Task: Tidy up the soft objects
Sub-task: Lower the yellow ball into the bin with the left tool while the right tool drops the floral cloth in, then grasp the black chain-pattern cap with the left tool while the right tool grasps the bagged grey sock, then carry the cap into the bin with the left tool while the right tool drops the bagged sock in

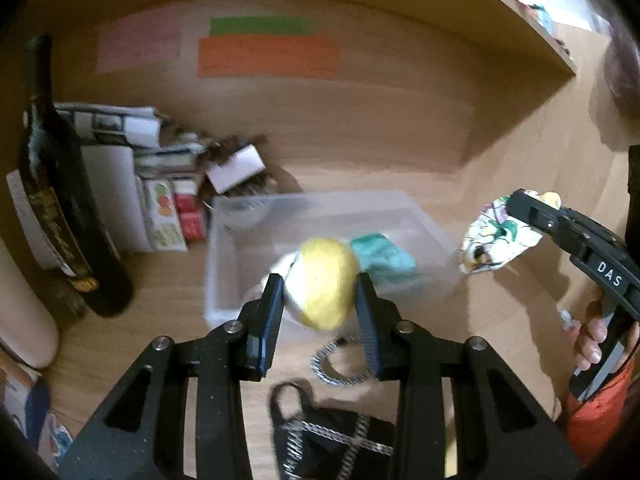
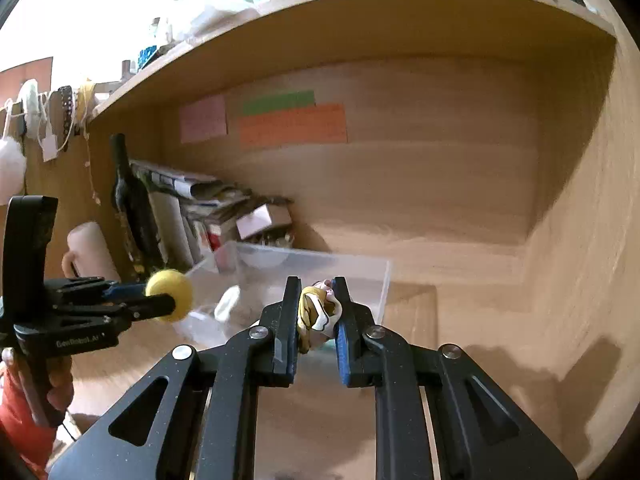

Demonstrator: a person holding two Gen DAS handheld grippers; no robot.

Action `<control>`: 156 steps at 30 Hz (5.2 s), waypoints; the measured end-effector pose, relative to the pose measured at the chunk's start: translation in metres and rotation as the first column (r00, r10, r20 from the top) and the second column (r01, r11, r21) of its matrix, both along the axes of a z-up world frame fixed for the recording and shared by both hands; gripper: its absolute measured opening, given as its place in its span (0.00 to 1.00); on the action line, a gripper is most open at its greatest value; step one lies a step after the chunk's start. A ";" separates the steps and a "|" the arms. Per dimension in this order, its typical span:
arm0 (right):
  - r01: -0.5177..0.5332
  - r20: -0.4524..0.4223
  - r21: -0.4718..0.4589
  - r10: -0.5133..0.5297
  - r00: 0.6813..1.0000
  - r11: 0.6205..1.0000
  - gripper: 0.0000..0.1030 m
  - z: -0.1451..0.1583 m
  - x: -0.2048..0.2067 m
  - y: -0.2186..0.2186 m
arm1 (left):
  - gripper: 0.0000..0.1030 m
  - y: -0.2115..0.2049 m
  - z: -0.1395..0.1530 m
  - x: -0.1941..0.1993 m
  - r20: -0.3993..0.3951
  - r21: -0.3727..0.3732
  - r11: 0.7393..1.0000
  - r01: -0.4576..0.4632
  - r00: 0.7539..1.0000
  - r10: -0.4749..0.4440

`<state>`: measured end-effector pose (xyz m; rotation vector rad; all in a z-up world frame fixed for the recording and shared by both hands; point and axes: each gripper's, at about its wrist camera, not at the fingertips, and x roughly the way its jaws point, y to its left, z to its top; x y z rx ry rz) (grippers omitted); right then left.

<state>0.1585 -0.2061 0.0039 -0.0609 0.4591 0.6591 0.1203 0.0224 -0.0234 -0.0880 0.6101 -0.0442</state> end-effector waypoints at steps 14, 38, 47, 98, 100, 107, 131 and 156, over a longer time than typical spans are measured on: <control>-0.059 -0.037 -0.086 0.056 0.998 0.995 0.13 -0.008 0.045 0.047 | 0.35 0.027 -0.020 0.031 -0.089 0.055 0.996 -0.064 0.994 0.069; -0.159 -0.242 -0.280 0.090 0.966 0.947 0.28 -0.074 0.077 0.098 | 0.41 0.026 -0.045 0.055 -0.161 0.072 0.997 -0.024 0.986 0.035; -0.101 -0.155 -0.276 0.059 0.986 0.956 0.69 -0.057 0.064 0.094 | 0.60 0.021 -0.027 0.038 -0.099 0.082 0.995 -0.047 0.994 0.055; -0.023 -0.351 -0.166 -0.037 0.936 0.986 0.45 -0.102 -0.064 -0.021 | 0.59 -0.010 -0.105 -0.064 -0.257 -0.099 0.994 0.044 0.964 -0.068; -0.031 -0.368 -0.151 -0.027 0.930 0.988 0.37 -0.103 -0.062 -0.021 | 0.44 -0.012 -0.105 -0.063 -0.260 -0.082 0.996 0.042 0.964 -0.062; -0.002 -0.340 -0.131 -0.043 0.939 0.991 0.24 -0.096 -0.060 -0.024 | 0.15 -0.003 -0.101 -0.058 -0.251 -0.161 0.986 0.043 0.964 -0.083; 0.063 -0.102 -0.042 -0.067 0.993 0.997 0.24 -0.022 -0.024 -0.010 | 0.12 0.013 0.015 -0.034 0.061 -0.021 1.000 0.018 0.998 -0.017; -0.012 -0.097 -0.091 0.003 0.995 0.996 0.24 -0.009 0.053 0.050 | 0.12 0.035 0.009 0.064 0.048 -0.005 0.999 -0.036 0.998 0.036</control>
